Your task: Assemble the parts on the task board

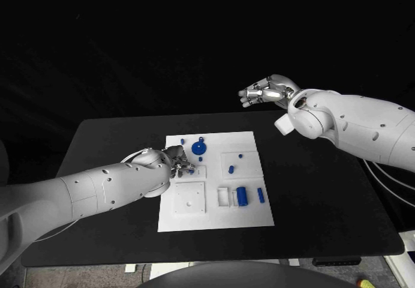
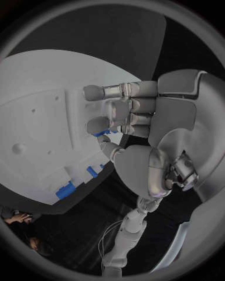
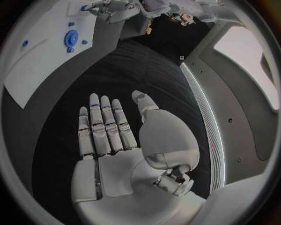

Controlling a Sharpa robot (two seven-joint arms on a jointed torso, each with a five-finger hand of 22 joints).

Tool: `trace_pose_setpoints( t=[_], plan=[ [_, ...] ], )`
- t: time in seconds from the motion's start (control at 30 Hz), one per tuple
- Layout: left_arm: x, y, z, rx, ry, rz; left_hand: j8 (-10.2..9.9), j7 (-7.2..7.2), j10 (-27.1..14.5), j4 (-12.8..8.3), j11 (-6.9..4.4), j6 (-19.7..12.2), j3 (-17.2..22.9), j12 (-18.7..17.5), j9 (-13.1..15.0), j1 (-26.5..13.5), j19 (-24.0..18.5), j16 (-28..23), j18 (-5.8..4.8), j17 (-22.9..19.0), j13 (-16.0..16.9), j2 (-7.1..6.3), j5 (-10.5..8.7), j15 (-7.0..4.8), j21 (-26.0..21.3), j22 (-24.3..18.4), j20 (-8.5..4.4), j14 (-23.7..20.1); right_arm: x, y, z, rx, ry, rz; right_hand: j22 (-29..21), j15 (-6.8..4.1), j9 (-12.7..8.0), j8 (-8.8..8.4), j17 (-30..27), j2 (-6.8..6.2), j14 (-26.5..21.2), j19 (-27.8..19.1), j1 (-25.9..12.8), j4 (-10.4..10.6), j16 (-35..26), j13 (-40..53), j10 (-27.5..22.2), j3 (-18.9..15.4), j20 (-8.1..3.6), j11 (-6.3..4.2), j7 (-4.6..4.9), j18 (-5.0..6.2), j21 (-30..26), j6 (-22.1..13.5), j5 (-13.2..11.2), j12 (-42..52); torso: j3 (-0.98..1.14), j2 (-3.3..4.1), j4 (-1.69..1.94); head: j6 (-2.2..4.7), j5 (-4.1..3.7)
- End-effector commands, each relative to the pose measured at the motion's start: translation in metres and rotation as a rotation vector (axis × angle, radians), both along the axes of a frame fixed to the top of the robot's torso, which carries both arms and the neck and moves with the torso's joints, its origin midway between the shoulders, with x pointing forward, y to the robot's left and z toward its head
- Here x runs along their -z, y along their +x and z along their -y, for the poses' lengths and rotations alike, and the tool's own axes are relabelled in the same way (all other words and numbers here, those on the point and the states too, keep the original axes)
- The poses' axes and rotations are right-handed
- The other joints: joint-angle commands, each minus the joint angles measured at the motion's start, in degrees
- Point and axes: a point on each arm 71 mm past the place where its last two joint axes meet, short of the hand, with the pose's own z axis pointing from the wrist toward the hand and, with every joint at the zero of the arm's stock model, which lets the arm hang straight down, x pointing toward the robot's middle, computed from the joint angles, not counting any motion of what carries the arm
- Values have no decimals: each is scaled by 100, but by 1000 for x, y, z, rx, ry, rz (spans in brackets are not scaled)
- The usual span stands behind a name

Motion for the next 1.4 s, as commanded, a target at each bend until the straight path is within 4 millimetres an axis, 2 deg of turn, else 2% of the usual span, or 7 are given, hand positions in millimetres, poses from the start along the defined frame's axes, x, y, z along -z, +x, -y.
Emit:
trace_pose_setpoints(
  t=[0.03,0.67,1.3,1.37,1.4],
  plan=[
    [0,0,2,15,2,7,20,-304,70,-304,-113,357,345,-15,5,185,2,28,59,-3,5,105,41,-52,22,105,58,-1,0,-1,-2,-17,-2,0,0,10,-9,-22,-6,-17,42,37,-8,41,-23,-7,46,-4,-11,-8,-15,0,-4,35,6,-27,-1,1,-1,-8,4],
    [4,-1,0,22,34,-35,21,-302,67,-292,-110,351,344,-25,1,198,-5,18,57,-21,16,102,16,-48,19,103,58,-6,0,-1,-1,-18,-2,-1,0,10,-9,-22,-6,-17,42,37,-8,41,-23,-7,46,-4,-11,-8,-15,0,-4,35,6,-27,-5,4,1,-30,10],
    [9,-2,0,25,37,-47,20,-298,61,-268,-106,338,342,-41,-3,213,-10,-1,43,-53,38,101,-10,-49,10,101,46,-10,0,-1,-1,-19,-1,-1,0,10,-8,-20,-6,-24,39,38,-3,63,-23,-7,45,-14,-11,-8,-16,1,-4,36,10,-28,2,1,-2,-40,6],
    [9,-2,0,25,38,-49,18,-296,53,-252,-104,326,330,-44,-8,222,-11,-15,38,-75,45,107,-110,-48,5,100,42,-14,0,-1,-1,-19,-1,-1,0,10,-8,-20,-6,-24,39,38,-3,63,-23,-7,45,-14,-11,-8,-16,1,-4,36,10,-28,3,1,-2,-40,3],
    [9,-2,0,25,37,-50,17,-296,48,-238,-102,319,313,-45,-13,236,-11,-29,32,-94,50,120,-277,-49,2,98,39,-18,0,-1,-1,-19,-1,-1,0,10,-8,-20,-6,-24,39,38,-3,63,-23,-7,45,-14,-11,-8,-16,1,-4,36,10,-28,2,1,-2,-37,2]
  ],
)
